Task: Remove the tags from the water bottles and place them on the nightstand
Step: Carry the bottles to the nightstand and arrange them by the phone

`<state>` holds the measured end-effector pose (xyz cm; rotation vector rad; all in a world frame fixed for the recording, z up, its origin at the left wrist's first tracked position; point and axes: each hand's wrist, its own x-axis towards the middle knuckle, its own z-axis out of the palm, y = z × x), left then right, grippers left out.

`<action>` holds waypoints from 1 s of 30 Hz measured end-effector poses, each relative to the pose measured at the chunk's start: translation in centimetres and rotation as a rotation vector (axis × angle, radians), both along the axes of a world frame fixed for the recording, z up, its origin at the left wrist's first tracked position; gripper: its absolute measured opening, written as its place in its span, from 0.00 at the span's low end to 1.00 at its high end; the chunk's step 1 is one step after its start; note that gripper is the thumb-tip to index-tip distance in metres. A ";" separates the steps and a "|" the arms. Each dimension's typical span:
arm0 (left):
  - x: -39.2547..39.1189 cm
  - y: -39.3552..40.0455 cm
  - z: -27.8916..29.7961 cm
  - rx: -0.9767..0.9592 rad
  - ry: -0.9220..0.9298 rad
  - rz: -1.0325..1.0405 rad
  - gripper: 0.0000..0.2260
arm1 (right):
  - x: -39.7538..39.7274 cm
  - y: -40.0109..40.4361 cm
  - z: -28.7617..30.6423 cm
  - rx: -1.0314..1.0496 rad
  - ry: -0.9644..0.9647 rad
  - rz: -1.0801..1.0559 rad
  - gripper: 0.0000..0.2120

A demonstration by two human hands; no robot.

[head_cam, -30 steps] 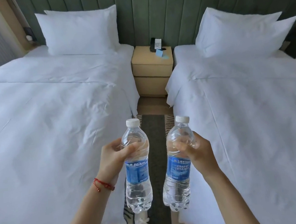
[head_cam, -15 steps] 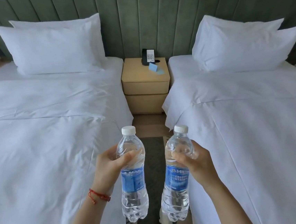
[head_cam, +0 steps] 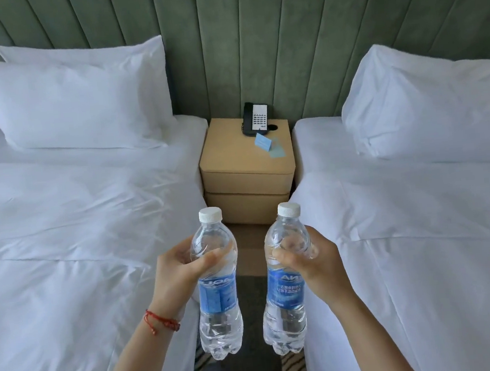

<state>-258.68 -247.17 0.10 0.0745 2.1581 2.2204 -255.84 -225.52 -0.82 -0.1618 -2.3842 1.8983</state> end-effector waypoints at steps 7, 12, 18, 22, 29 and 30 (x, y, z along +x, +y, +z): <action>-14.9 2.1 -1.3 0.017 0.013 -0.004 0.16 | -14.8 1.7 -0.8 -0.009 0.010 0.028 0.18; -27.3 3.1 -2.4 0.034 -0.003 -0.024 0.15 | -26.5 2.7 -1.1 -0.030 -0.016 0.002 0.16; -40.5 4.4 -2.8 0.031 -0.026 -0.058 0.17 | -39.0 4.1 -1.3 -0.005 -0.041 -0.052 0.19; -47.4 5.4 -3.3 0.038 -0.051 -0.074 0.18 | -45.3 5.0 -1.7 -0.014 -0.056 -0.095 0.20; -57.9 7.6 -5.2 -0.006 -0.049 -0.069 0.18 | -56.3 7.0 -3.4 -0.003 -0.089 -0.106 0.22; -59.4 8.0 -5.6 -0.010 -0.050 -0.063 0.18 | -58.0 7.4 -3.8 -0.002 -0.091 -0.097 0.22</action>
